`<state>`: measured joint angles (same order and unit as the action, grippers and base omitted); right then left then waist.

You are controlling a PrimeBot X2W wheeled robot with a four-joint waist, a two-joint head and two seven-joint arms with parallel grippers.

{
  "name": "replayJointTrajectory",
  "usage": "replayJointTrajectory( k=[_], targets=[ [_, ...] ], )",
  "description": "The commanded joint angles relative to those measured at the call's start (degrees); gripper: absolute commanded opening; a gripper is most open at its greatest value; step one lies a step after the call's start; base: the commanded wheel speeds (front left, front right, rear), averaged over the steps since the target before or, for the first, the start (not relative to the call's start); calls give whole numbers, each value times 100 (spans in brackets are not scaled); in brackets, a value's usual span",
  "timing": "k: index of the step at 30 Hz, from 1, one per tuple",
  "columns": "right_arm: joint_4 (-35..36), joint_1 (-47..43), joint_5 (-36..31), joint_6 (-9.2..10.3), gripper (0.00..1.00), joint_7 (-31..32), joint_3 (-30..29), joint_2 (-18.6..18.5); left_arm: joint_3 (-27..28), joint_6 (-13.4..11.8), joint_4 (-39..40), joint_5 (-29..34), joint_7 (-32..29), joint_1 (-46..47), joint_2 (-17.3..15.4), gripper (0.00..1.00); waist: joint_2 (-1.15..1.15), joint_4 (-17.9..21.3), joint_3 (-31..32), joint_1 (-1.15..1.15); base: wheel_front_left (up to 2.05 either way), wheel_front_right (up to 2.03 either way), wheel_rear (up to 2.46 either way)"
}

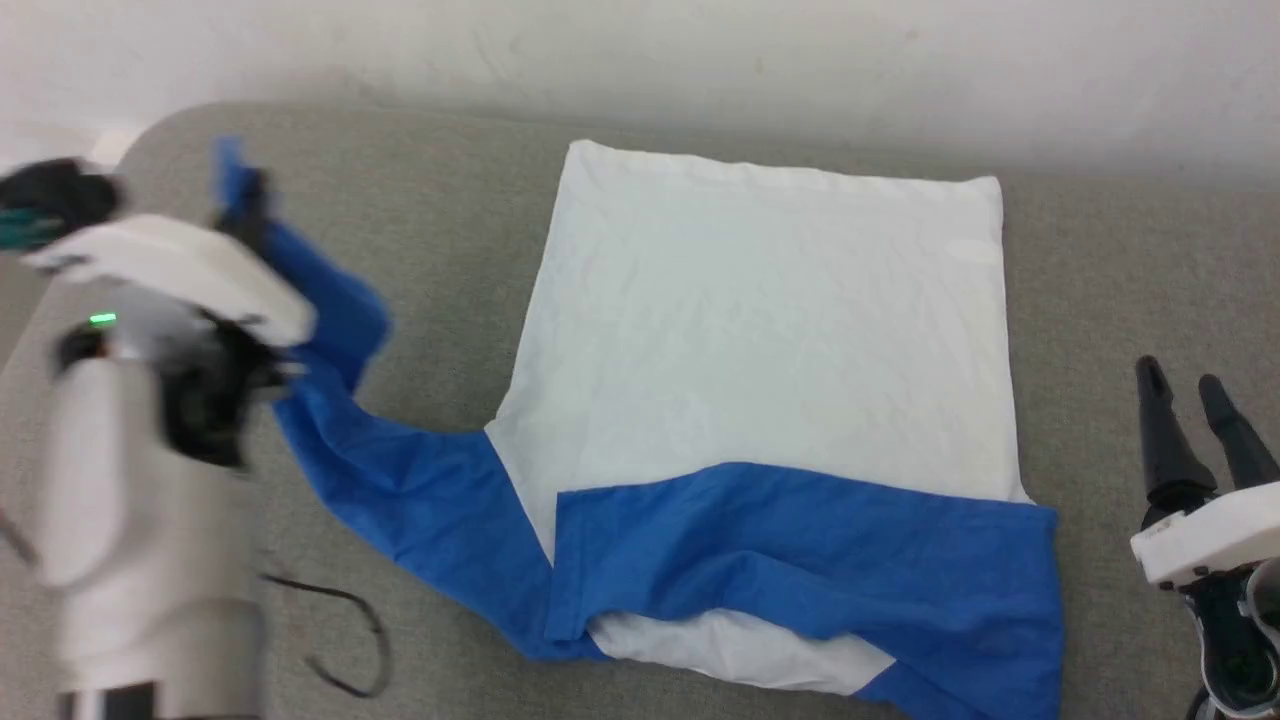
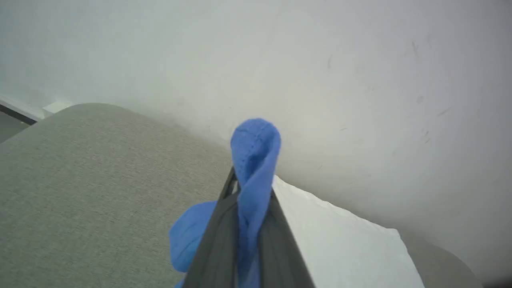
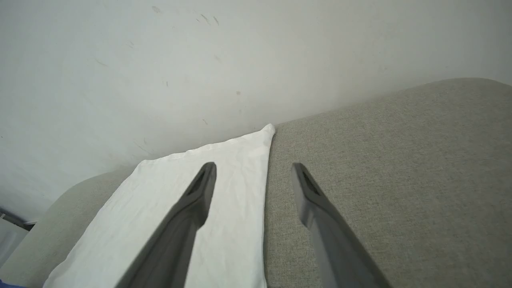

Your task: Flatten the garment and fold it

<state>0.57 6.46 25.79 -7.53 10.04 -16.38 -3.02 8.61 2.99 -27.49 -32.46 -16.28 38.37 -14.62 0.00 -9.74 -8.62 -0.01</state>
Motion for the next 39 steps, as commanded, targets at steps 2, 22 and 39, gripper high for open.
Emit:
replayJointTrajectory(
  k=[2, 22, 39],
  targets=[
    [-44, -114, 62, 4, 100, -61, 26, 14, -474, 103, 537, 20, -6, -295, 601, 0, 0, -130, 241, 1, 0, 0, 0],
    [-117, -84, 128, 4, 100, -138, 222, 14, -4837, 122, 637, -690, -328, -1128, 1173, 0, 0, 542, -20, 1, 0, 0, 0],
    [-201, -125, 144, 4, 100, -186, 245, 14, -4965, -20, 718, -2063, -624, -484, 1137, 100, 0, 525, 102, 1, 0, 0, 0]
  ],
)
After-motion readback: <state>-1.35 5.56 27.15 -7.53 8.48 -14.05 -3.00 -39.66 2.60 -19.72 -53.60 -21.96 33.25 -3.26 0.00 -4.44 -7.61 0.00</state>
